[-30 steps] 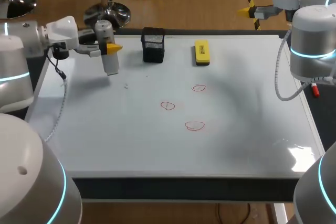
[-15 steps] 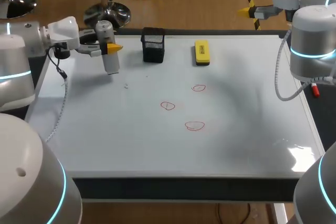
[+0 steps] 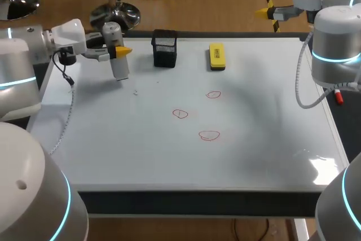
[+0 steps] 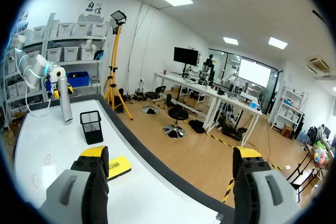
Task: Pick up the inspection probe, press it on each red-marked spot on the whiteboard one by one, put down the probe, pick up the eraser, and wipe off all the red marks.
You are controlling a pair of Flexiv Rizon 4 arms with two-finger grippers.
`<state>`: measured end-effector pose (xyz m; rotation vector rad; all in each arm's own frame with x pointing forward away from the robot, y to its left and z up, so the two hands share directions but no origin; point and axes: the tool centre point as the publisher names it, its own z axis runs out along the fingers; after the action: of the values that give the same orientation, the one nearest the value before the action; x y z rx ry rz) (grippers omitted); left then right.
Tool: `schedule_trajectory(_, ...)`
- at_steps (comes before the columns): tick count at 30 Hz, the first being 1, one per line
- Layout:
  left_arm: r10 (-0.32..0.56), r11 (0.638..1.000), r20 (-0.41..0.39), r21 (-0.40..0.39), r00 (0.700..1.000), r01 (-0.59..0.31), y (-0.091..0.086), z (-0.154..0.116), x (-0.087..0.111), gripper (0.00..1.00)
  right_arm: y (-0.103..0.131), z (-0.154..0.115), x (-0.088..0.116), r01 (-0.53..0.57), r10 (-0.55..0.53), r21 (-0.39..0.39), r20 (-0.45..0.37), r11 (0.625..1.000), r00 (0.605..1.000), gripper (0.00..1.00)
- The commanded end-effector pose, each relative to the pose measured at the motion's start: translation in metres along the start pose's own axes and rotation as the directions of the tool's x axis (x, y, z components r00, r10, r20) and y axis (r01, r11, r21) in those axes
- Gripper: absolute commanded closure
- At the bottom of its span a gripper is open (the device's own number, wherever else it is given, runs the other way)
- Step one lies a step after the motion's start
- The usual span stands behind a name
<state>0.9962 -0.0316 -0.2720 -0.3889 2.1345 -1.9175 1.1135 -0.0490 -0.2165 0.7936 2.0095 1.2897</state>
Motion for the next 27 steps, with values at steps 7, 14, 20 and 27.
schedule_trajectory(7, 0.001, 1.0, 0.002, 0.001, 1.0, -0.001, -0.0014, -0.0007, 0.0007, 1.0, 0.0003, -0.0001, -0.0005, 0.0, 0.0, 0.002, -0.001, 1.0, 1.0, 0.0)
schedule_trajectory(14, 0.001, 1.0, 0.002, 0.001, 1.0, -0.001, -0.0014, -0.0007, 0.0007, 1.0, 0.0003, -0.0001, -0.0005, 0.0, 0.0, 0.002, -0.001, 1.0, 1.0, 0.0)
schedule_trajectory(20, 0.001, 1.0, 0.002, 0.001, 1.0, -0.001, -0.0014, -0.0007, 0.0007, 1.0, 0.0003, -0.0001, -0.0005, 0.0, 0.0, 0.002, -0.001, 1.0, 1.0, 0.0)
schedule_trajectory(27, 0.001, 1.0, 0.002, 0.001, 1.0, -0.001, -0.0014, -0.0007, 0.0007, 1.0, 0.0018, 0.0067, 0.0011, 0.028, -0.028, 0.02, -0.038, 0.999, 0.999, 0.0)
